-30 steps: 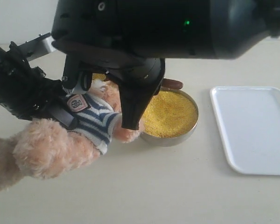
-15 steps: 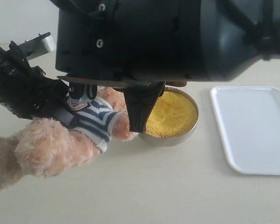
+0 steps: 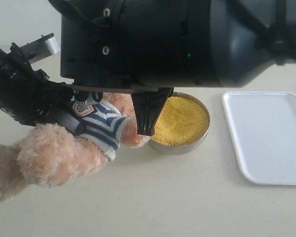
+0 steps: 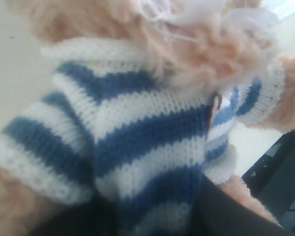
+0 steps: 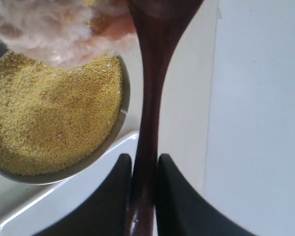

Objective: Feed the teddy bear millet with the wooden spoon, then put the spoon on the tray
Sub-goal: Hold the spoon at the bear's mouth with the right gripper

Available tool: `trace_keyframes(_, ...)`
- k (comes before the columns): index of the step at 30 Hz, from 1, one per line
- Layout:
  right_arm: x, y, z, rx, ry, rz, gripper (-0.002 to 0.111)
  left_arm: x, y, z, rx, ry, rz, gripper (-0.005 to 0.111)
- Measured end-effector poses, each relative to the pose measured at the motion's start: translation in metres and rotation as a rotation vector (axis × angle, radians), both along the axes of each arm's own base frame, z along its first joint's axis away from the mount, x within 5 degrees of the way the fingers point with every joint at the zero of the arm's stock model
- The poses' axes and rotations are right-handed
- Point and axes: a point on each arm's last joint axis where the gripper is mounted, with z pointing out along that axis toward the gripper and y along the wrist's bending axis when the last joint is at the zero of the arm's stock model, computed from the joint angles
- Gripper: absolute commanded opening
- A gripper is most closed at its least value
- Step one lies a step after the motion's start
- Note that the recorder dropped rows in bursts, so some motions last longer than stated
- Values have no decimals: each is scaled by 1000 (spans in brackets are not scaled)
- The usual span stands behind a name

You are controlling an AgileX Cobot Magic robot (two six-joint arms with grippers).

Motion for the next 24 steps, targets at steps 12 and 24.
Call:
trace_keyframes(12,-1,-2,5,9,-9,1,-1,-1,0,0,-3,9,-8,4)
trace_keyframes(24,-2,-2,4,16,7,-5,-1,-1,0,0,-3,8,-10,4)
